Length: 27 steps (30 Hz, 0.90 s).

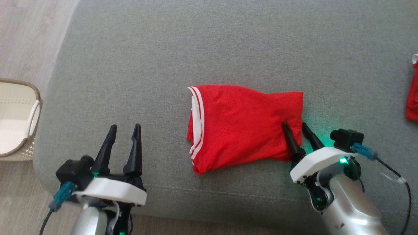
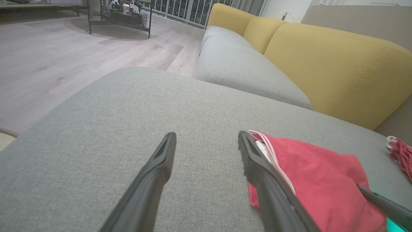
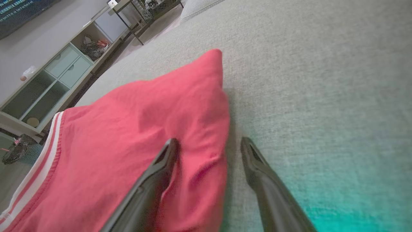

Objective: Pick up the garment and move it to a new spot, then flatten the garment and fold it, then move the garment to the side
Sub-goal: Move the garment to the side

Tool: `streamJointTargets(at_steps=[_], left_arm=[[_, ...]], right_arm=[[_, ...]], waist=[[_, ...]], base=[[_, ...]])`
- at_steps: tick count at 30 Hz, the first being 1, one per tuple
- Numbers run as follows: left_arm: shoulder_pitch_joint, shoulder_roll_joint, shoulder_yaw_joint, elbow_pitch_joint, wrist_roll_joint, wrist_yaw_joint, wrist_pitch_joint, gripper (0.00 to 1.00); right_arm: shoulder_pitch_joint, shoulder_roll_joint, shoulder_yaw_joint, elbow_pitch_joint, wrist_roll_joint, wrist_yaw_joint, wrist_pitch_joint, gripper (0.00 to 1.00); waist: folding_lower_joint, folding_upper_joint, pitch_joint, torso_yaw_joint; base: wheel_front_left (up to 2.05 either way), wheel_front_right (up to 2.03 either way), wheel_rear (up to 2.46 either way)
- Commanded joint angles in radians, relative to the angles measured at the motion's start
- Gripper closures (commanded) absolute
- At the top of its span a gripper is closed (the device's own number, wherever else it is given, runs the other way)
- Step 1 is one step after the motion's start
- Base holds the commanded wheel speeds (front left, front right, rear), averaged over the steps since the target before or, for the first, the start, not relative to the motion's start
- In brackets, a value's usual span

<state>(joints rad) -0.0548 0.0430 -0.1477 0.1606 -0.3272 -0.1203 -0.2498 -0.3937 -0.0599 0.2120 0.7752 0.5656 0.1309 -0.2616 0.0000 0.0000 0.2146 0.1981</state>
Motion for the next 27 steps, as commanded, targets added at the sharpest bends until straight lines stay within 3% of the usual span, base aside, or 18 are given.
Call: streamJointTargets(at_steps=[1, 2, 8, 13, 18, 23, 27], left_arm=[[-0.037, 0.007, 0.030, -0.029, 0.008, -0.004, -0.012, 0.00], [-0.036, 0.007, 0.030, -0.029, 0.008, -0.005, -0.012, 0.00], [-0.031, 0.007, 0.038, -0.033, 0.013, -0.006, -0.012, 0.00], [-0.036, 0.007, 0.045, -0.051, 0.018, -0.006, -0.012, 0.00], [-0.054, 0.007, 0.042, -0.077, 0.028, -0.007, -0.012, 0.00], [-0.092, 0.007, 0.016, -0.104, 0.090, -0.009, -0.012, 0.00], [-0.156, 0.034, -0.062, -0.134, 0.148, -0.010, -0.012, 0.00]], right_arm=[[-0.014, 0.010, 0.038, 0.007, 0.009, 0.000, 0.001, 0.02], [-0.022, 0.010, 0.046, 0.020, 0.005, 0.000, 0.001, 1.00], [-0.059, 0.010, 0.035, 0.051, -0.089, 0.000, 0.000, 1.00], [-0.072, 0.010, -0.028, -0.009, -0.285, 0.000, 0.000, 1.00], [-0.099, 0.009, -0.088, -0.076, -0.452, 0.000, 0.000, 1.00], [-0.157, 0.001, -0.123, -0.129, -0.529, 0.000, 0.022, 1.00], [-0.229, -0.026, -0.146, -0.204, -0.563, 0.000, 0.077, 1.00]], waist=[[0.0000, 0.0000, -0.002, 0.002], [0.0000, 0.0000, -0.002, 0.002], [0.0000, 0.0000, -0.008, -0.014], [0.0000, 0.0000, -0.008, -0.055], [0.0000, 0.0000, 0.011, -0.122], [0.0000, 0.0000, 0.051, -0.186], [0.0000, 0.0000, 0.111, -0.259]], base=[[0.00, 0.00, 0.00], [0.00, 0.00, 0.00], [0.00, 0.00, 0.00], [0.00, 0.00, 0.00], [0.00, 0.00, 0.00], [0.00, 0.00, 0.00], [0.00, 0.00, 0.00]])
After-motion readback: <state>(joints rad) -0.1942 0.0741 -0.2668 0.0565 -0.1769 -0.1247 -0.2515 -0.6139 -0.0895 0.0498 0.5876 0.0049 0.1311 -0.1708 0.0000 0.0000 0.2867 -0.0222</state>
